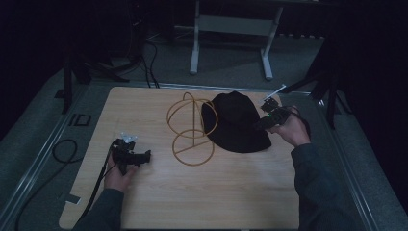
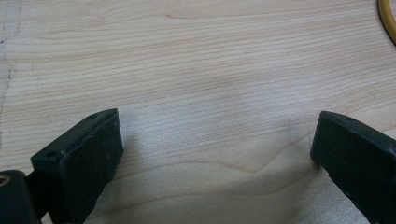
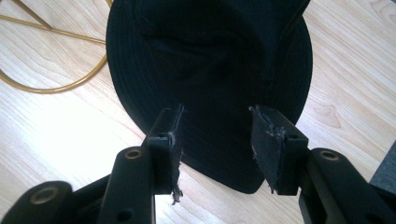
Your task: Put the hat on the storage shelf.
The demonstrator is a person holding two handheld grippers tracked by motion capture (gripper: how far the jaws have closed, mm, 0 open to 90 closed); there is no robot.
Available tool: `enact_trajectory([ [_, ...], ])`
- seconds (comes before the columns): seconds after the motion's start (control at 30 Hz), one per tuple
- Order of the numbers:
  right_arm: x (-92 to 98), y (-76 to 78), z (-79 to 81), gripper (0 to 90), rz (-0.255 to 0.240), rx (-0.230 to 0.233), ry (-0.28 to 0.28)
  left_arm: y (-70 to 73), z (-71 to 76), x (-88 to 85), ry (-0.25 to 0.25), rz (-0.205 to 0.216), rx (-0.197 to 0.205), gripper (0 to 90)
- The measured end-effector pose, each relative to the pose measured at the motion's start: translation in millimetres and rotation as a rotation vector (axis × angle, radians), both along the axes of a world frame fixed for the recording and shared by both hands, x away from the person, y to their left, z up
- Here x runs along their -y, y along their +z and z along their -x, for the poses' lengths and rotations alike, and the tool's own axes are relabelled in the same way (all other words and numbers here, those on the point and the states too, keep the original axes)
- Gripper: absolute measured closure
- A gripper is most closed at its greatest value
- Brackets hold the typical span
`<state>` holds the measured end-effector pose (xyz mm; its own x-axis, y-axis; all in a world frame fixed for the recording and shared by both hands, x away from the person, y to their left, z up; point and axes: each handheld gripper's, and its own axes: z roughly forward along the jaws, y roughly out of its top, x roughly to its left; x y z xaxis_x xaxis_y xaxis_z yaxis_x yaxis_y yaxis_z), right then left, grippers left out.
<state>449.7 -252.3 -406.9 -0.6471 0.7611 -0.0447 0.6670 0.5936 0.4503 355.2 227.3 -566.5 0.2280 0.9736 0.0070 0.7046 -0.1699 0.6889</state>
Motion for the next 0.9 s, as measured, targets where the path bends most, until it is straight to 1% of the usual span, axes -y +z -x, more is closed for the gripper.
enact_trajectory([
  [0.13,-2.0,0.6,-3.4,54.6,0.013,-0.008,0.008,0.0,0.0,0.0,0.0,0.0,0.0,2.5],
  [0.2,-4.9,2.4,-7.8,55.7,0.02,-0.017,0.021,0.0,0.0,0.0,0.0,0.0,0.0,2.5],
  [0.4,-9.3,5.9,-11.6,56.5,0.034,-0.027,0.042,0.0,0.0,0.0,0.0,0.0,0.0,2.5],
  [0.5,-11.5,8.3,-15.9,56.5,0.049,-0.034,0.054,0.0,0.0,0.0,0.0,0.0,0.0,2.5],
  [0.6,-12.3,8.8,-18.3,56.5,0.051,-0.042,0.057,0.0,0.0,0.0,0.0,0.0,0.0,2.5],
  [0.63,-13.0,9.2,-21.3,56.4,0.053,-0.055,0.055,0.0,0.0,0.0,0.0,0.0,0.0,2.5],
  [0.73,-13.2,9.1,-24.1,56.5,0.057,-0.065,0.058,0.0,0.0,0.0,0.001,0.0,0.001,2.5],
  [0.77,-13.6,8.6,-27.4,56.4,0.063,-0.078,0.06,-0.1,0.0,0.0,0.0,0.0,0.001,2.5],
  [0.9,-13.8,7.3,-33.2,55.3,0.069,-0.091,0.053,-0.1,0.0,0.0,0.0,0.0,0.001,2.5],
])
